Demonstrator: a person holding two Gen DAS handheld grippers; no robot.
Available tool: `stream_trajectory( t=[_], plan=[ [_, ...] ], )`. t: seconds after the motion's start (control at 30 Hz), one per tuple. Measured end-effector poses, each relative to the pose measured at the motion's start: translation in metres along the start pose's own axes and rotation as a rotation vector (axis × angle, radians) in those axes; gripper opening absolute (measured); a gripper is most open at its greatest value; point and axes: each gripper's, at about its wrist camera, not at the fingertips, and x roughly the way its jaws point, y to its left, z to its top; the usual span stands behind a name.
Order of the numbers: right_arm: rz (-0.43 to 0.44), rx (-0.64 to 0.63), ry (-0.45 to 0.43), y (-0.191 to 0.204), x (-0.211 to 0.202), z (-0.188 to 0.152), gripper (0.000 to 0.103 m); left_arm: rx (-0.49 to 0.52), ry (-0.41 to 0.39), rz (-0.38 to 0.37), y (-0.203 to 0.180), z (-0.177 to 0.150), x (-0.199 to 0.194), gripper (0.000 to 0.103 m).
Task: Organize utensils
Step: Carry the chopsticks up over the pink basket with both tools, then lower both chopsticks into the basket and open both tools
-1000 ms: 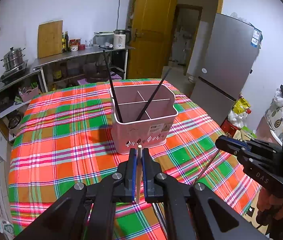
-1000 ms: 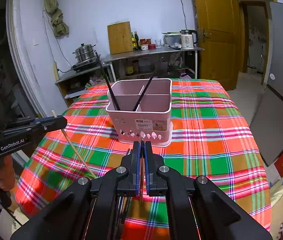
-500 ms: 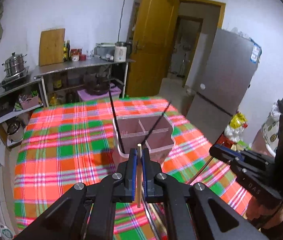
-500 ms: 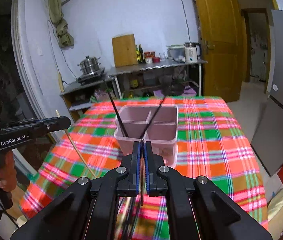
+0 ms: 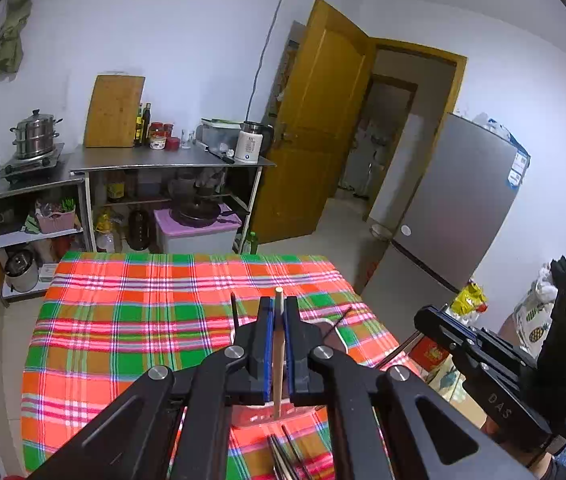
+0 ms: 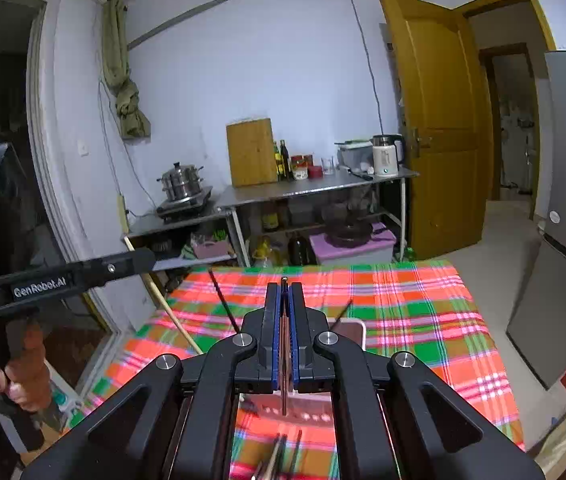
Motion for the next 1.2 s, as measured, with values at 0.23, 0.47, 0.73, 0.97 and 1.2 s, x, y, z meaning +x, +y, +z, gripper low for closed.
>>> stream_trajectory(
  t=[0.23, 0.47, 0.73, 0.97, 1.2],
  plan=[
    [0.0, 0.019, -0.011, -0.004, 0.023, 0.005, 0.004, -0.02, -0.009, 0.017, 0.012, 0.008, 0.023, 0.005],
    [-0.001, 0.037, 0.023, -0.012, 0.049, -0.006, 0.004, -0.04, 0.023, 0.03, 0.026, -0.003, 0.051, 0.005],
    [-0.004, 0.051, 0.097, -0.02, 0.073, -0.029, 0.004, -0.034, 0.078, 0.053, 0.038, -0.028, 0.08, 0.005],
    [0.009, 0.064, 0.156, -0.022, 0.088, -0.041, 0.004, -0.021, 0.088, 0.055, 0.041, -0.037, 0.084, 0.005],
    [-0.006, 0.051, 0.134, -0.022, 0.08, -0.036, 0.012, 0.007, 0.058, 0.071, 0.034, -0.032, 0.072, 0.007]
  ],
)
